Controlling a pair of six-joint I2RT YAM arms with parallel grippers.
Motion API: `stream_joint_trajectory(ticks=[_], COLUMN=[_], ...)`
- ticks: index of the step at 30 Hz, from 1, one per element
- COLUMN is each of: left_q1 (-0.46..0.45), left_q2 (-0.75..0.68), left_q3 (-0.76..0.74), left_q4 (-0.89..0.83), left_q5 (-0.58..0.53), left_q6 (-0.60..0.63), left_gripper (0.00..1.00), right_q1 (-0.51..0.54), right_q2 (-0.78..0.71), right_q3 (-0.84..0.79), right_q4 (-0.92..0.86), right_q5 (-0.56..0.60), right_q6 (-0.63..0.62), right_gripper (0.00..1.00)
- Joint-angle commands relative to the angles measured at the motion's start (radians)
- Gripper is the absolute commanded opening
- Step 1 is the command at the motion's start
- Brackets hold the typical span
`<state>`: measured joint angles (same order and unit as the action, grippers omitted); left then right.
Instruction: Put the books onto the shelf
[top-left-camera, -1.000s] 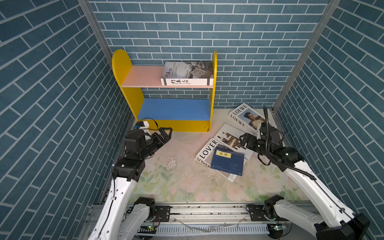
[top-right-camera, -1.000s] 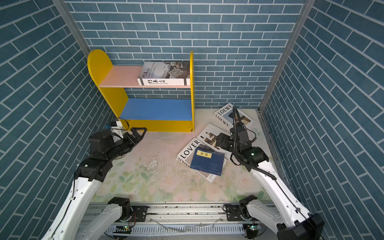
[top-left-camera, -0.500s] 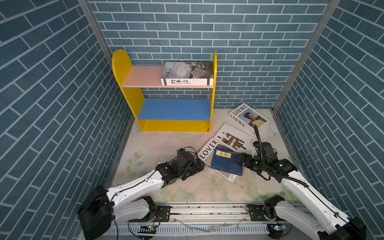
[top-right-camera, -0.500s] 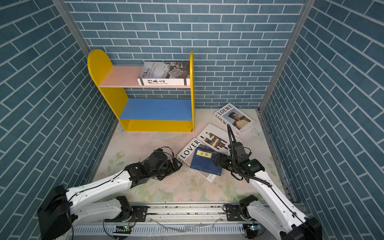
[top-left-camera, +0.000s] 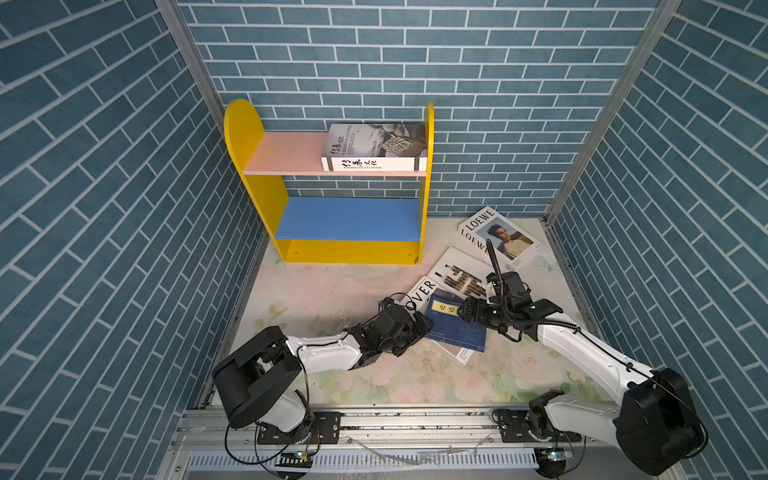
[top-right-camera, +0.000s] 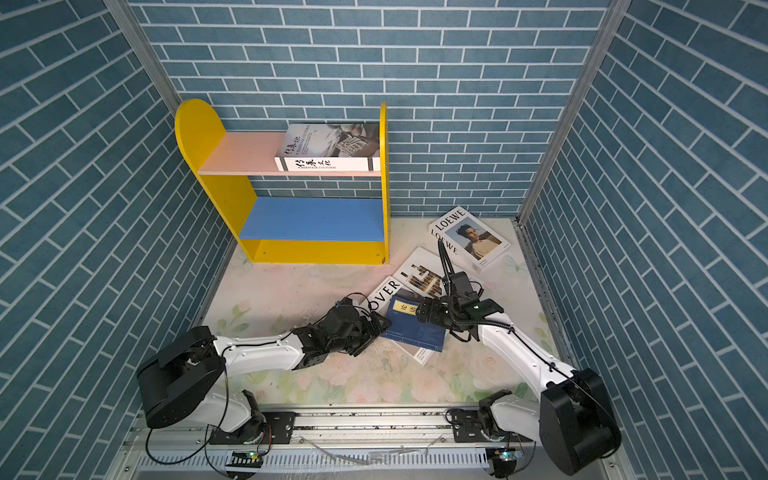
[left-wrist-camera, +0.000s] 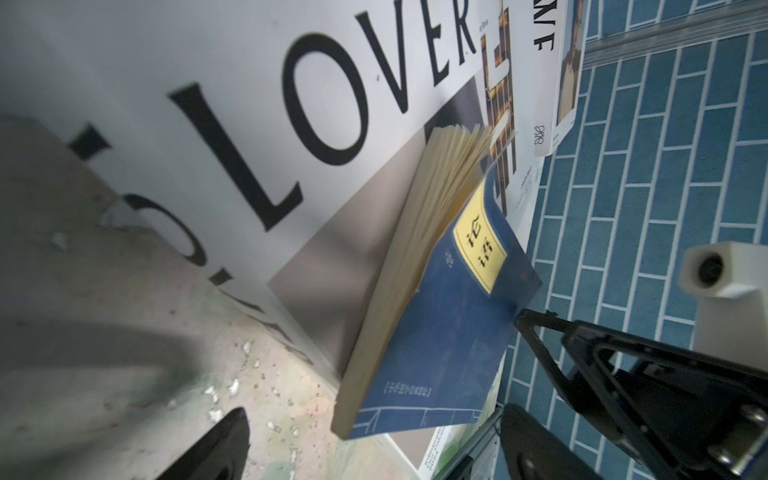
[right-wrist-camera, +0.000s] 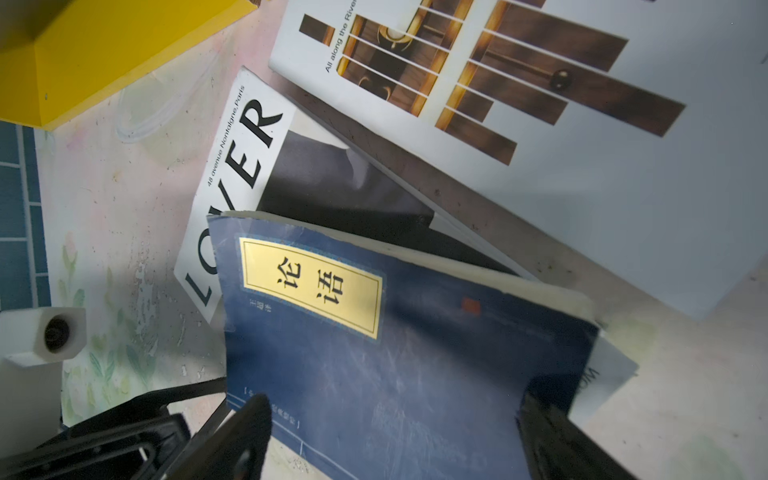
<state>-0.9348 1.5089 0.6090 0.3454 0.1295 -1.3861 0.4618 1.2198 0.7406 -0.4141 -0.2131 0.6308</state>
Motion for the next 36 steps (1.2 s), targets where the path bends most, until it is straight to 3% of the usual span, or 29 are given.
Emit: stream_joint_trajectory(ticks=[1, 6, 12, 23, 32, 36], left_q1=[-0.022, -0.025, -0.031, -0.031, -0.028, -0.02], left_q2=[0.038, 0.109, 0.146, 0.012, -0.107, -0.121], left_q3=[-0.023, -0.045, -0.025, 0.074, 0.044, 0.044], left_q4=[0.158, 0.334, 0.448, 0.123, -0.088, -0.134], left_q5=[0.017, 0.029, 0.034, -0.013, -0.122, -0.122], left_q6=[-0.059, -0.094, -0.079, 0.093, 0.09, 0.095], left_gripper=[0.93, 0.87, 0.73, 0.69, 0.73, 0.75], right_q1=[-0.003, -0.003, -0.002, 0.0, 0.001, 0.001], right_q2=[0.04, 0.066, 0.097, 0.148, 0.073, 0.007], right_q3=[0.014, -0.036, -0.071, -0.091, 0.016, 0.057], right_q4=[0.065, 0.12, 0.145, 0.182, 0.088, 0.073], right_q5=[-0.042, -0.096, -0.119, -0.175, -0.131, -0.078], right_q6=[-0.003, 0.03, 0.053, 0.067, 0.038, 0.02], right_gripper=[0.91, 0.89, 0.88, 0.85, 0.84, 0.85])
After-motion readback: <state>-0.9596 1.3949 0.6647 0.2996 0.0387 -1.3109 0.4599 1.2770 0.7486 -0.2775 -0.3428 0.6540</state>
